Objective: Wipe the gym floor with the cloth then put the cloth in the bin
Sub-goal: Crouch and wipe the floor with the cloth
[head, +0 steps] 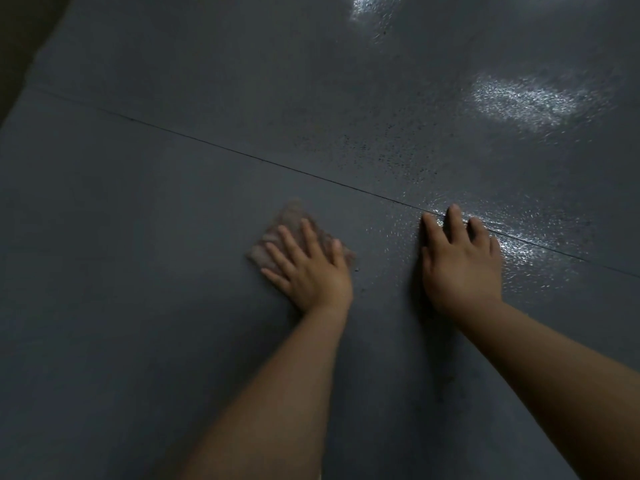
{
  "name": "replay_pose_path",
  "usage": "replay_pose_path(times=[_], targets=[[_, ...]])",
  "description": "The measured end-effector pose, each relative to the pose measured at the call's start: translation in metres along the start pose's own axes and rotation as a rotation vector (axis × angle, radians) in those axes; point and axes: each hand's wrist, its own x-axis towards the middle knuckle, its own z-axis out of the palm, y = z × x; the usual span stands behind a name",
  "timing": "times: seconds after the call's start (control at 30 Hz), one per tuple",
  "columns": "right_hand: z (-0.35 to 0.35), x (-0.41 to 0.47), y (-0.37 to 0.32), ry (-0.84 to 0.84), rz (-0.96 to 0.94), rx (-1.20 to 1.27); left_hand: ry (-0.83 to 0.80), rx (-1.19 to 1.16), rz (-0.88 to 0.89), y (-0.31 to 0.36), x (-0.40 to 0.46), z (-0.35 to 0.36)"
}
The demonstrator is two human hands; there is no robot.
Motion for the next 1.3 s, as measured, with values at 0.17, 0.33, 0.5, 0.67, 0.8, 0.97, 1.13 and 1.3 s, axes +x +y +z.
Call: replay_pose_path(times=[0.17,0.33,0.5,0.67,0.8,0.97,1.13,1.3], targets=[[0.000,-0.001,0.003,0.044,-0.034,0.020,-0.021,0.268,0.582,0.030,-0.035,0.010],[0.000,-0.001,0.005,0.004,-0.028,-0.015,-0.110,0.408,0.945,0.027,0.029,-0.013],[-0.003,-0.002,0.009,-0.063,-0.055,-0.037,-0.076,0.280,0.643,0.014,0.062,-0.025],[-0.008,0.000,0.015,-0.111,-0.094,-0.029,-0.003,0.117,0.194,-0.026,0.064,-0.026],[-0.013,-0.006,0.019,-0.111,-0.116,-0.001,0.038,-0.029,-0.161,-0.050,0.041,-0.019],[-0.006,-0.029,0.025,-0.055,-0.039,0.073,0.058,-0.165,-0.371,-0.039,-0.004,-0.004],[0.000,-0.050,0.038,-0.056,0.021,0.086,0.051,-0.125,-0.216,-0.020,-0.063,0.025],[0.006,-0.065,0.040,-0.084,0.045,0.110,-0.029,0.108,0.449,0.000,-0.116,0.047]])
